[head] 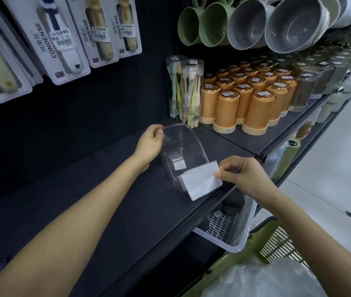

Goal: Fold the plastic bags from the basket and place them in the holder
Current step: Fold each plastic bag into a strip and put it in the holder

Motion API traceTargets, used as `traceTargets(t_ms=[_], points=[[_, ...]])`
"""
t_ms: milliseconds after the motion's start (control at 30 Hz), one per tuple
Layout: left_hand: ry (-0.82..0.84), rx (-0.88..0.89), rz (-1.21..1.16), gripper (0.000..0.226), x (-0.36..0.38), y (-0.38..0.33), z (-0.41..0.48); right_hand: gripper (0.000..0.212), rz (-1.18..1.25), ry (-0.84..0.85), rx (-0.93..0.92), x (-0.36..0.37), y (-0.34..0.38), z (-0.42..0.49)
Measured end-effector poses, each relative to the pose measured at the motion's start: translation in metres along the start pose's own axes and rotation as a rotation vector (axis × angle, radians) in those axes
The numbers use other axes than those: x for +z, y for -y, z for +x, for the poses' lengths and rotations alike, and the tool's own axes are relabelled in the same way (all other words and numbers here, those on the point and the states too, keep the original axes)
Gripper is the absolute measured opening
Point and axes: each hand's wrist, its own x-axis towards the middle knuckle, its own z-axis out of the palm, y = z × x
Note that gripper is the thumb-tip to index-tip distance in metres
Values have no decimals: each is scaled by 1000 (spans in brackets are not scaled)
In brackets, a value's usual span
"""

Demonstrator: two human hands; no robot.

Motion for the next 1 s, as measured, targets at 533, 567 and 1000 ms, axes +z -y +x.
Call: traceTargets(t_ms=[533, 567, 1000], points=[[318, 141, 560, 100, -114, -11, -131, 8, -190, 368, -99, 24, 64, -21], [452, 125, 551, 105, -116, -14, -128, 7, -229, 392, -105, 25, 69, -19], [547, 210, 528, 116, -126, 6, -141, 13, -1066, 252, -367, 75, 98, -18]])
